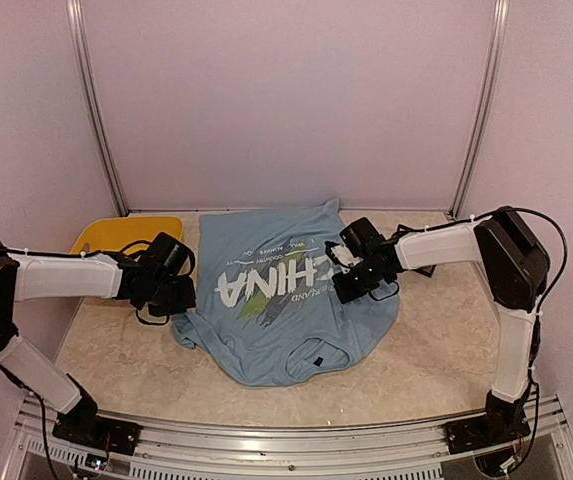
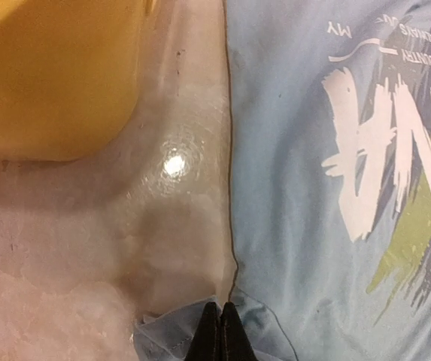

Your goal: Pin the brooch onto the clothing

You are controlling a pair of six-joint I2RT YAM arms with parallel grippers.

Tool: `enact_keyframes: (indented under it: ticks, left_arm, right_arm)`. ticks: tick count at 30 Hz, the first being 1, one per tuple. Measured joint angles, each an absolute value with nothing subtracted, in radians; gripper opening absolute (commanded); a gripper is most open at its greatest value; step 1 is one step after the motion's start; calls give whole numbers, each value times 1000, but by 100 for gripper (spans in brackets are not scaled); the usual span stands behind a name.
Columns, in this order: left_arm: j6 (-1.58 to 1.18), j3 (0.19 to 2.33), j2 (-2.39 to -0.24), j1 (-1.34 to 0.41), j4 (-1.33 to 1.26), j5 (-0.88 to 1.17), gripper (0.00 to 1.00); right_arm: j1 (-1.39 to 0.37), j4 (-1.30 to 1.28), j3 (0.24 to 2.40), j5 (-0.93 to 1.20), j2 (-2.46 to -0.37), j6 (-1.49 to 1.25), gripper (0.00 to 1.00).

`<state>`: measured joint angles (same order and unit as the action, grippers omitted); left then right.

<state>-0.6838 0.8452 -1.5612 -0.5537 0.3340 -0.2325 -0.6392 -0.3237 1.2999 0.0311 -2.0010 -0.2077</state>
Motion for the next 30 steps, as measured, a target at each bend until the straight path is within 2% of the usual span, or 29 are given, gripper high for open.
enact_keyframes:
  ticks: [7, 12, 20, 24, 25, 30]
  left_arm:
    - [-818, 751, -1281, -757, 521, -213, 0]
    - [-978, 664, -1179, -901, 685, -183, 0]
    - [-1159, 630, -1050, -977, 863, -187, 1]
    - [-1183, 611, -1070, -983, 881, -197, 39]
    - [-1190, 638, -1101, -996, 924, -235, 45]
    - [-1165, 784, -1110, -1006, 996, -359, 43]
  right_arm:
    - [-595, -286, 1304, 41, -2027, -208, 0]
    - [-595, -293, 1348, 35, -2056, -194, 0]
    - [-602, -348, 1388, 3, -2045, -118, 0]
    - [-635, -353, 1320, 18, -1931, -47, 0]
    - [-691, -363, 1271, 54, -1841, -14, 0]
    - [-767, -397, 1205, 95, -1778, -39, 0]
